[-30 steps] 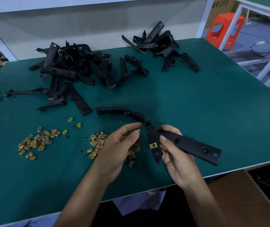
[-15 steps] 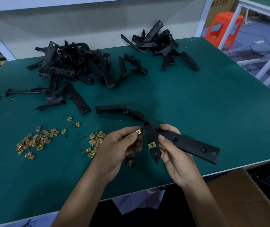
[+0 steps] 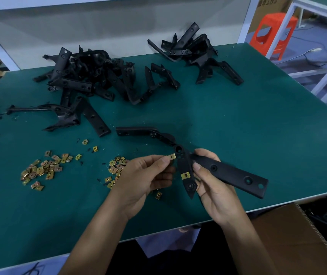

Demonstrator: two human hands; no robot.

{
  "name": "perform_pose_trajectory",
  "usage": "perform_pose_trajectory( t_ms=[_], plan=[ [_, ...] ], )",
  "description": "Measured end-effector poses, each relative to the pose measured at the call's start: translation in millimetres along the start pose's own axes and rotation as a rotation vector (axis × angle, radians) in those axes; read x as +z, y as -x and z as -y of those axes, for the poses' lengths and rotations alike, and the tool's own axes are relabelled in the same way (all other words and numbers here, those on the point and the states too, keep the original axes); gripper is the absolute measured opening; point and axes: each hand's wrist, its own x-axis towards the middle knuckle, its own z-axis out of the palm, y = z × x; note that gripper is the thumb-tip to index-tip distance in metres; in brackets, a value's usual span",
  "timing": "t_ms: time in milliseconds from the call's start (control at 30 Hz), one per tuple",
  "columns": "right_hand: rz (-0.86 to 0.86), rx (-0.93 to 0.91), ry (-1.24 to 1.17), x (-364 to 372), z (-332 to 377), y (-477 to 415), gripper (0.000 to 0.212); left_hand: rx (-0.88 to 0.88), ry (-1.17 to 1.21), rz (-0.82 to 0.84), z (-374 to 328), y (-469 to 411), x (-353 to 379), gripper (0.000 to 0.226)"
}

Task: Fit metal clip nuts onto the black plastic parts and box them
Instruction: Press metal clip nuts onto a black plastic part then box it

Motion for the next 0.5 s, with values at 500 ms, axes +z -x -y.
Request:
perform_pose_trajectory(
  t_ms=[500],
  plan=[
    [0.016,0.016,0.072,2.2,2.5,2.7,0.029,-0.031,-0.178,0.012,-9.7,2.3,-3.2,0.023]
  ],
)
